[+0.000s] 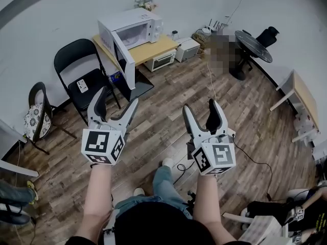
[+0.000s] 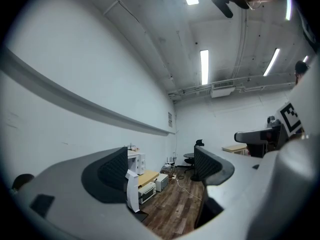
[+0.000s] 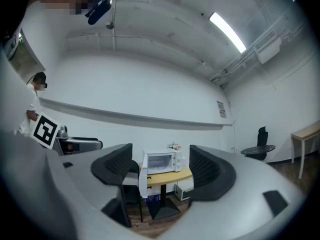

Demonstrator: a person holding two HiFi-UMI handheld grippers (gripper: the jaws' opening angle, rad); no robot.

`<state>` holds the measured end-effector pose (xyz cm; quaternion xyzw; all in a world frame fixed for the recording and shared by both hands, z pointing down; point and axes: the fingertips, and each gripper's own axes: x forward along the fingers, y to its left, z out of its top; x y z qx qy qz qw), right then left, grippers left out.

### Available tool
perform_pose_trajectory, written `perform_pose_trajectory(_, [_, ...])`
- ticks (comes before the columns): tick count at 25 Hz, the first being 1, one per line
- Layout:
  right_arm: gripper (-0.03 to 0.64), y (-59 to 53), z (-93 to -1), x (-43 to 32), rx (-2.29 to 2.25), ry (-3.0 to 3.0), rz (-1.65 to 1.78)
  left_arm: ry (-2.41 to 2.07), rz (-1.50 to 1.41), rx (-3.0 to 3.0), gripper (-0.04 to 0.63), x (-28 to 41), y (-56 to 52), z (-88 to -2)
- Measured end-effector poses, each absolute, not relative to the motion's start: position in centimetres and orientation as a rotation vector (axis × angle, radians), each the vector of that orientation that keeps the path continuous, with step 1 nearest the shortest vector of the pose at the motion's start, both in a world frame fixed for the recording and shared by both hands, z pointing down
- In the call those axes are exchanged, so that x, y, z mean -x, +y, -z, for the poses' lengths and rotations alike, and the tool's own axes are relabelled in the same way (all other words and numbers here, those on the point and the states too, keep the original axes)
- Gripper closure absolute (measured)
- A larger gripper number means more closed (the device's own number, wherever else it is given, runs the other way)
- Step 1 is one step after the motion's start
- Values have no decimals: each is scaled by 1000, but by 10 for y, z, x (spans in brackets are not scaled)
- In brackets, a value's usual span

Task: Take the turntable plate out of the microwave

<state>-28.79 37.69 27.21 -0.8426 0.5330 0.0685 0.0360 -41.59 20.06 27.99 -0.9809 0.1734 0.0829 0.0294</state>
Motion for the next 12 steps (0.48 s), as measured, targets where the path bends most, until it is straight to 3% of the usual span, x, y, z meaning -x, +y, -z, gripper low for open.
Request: perform_pose_trajectory(12, [270, 318, -287, 156, 2604, 1694, -157, 602, -215, 2994, 193, 296, 150, -284])
